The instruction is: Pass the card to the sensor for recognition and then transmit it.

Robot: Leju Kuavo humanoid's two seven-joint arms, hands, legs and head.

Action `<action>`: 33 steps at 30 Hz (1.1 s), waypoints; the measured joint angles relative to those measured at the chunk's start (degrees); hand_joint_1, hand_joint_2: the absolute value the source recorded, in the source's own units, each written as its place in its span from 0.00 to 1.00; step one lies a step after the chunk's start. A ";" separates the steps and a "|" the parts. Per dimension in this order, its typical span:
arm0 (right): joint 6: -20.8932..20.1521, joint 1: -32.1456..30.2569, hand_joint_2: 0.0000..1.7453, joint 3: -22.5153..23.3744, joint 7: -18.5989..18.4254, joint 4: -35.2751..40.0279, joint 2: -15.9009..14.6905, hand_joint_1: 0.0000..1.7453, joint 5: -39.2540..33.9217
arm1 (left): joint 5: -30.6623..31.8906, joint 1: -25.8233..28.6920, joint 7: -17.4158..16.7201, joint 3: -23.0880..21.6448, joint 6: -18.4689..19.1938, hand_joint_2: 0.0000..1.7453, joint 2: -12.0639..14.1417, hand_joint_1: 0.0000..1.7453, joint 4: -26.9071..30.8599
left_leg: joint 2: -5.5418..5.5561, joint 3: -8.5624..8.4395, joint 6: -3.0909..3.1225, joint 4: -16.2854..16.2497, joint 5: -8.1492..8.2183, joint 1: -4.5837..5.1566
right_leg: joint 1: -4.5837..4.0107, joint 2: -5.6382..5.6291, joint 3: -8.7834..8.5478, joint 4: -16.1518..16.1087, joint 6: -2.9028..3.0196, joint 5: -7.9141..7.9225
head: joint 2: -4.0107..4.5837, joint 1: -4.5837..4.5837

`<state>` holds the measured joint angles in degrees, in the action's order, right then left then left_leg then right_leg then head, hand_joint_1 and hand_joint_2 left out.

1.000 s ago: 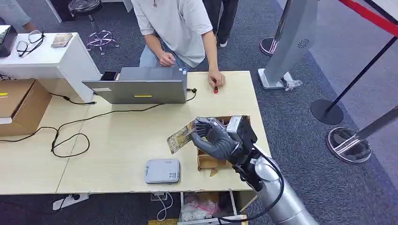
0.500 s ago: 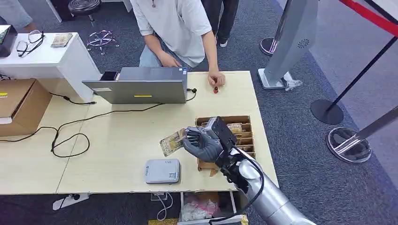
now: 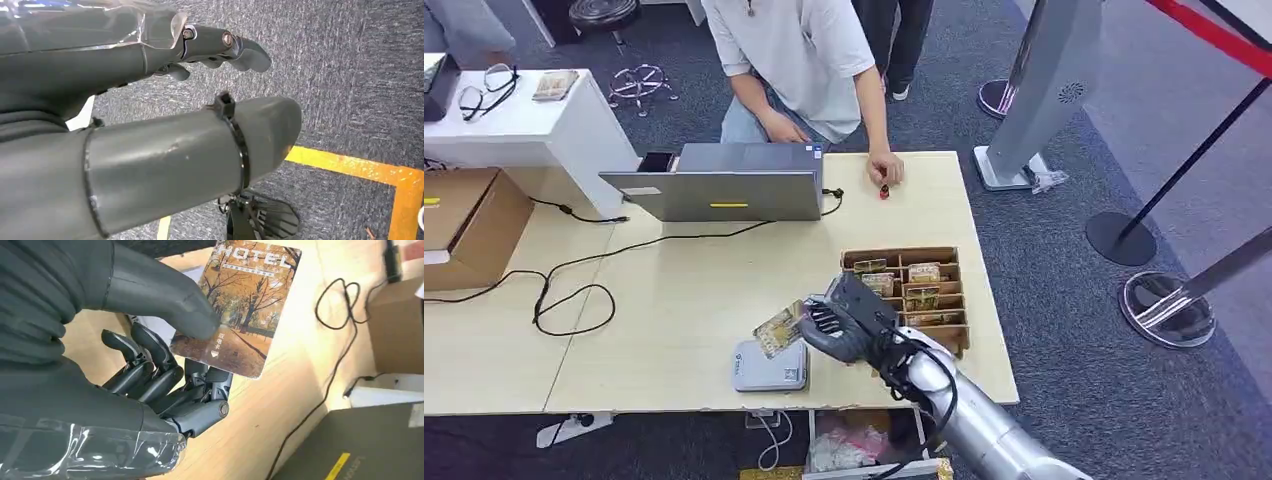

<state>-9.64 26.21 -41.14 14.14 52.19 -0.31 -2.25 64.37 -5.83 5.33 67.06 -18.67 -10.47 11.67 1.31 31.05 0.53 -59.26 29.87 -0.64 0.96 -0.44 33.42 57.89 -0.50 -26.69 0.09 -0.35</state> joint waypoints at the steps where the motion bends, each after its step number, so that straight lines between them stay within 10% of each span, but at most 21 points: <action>1: 0.24 -0.06 1.00 -0.32 -0.45 0.04 -0.04 1.00 0.78 | -0.11 0.00 -0.04 0.00 -0.02 0.00 0.00 0.00 0.00 | 0.00 0.00 0.00 0.00 0.00 0.00 | 0.00 0.00 0.00 0.00 0.00 0.00 | 0.00 0.00; 33: 6.43 -1.29 1.00 -1.90 -6.47 7.32 -0.98 1.00 15.10 | -0.81 0.00 -0.63 0.00 -0.24 0.00 -0.39 0.00 -0.02 | 0.00 -0.03 -0.01 0.00 -0.01 0.00 | 0.00 -0.01 -0.02 0.00 0.01 0.01 | 0.00 0.00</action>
<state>-3.21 24.92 -43.04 7.67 59.52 -1.29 12.85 63.56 -5.83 4.70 67.06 -18.91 -10.86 11.65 1.31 31.02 0.53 -59.26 29.86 -0.65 0.96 -0.45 33.41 57.89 -0.49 -26.68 0.09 -0.35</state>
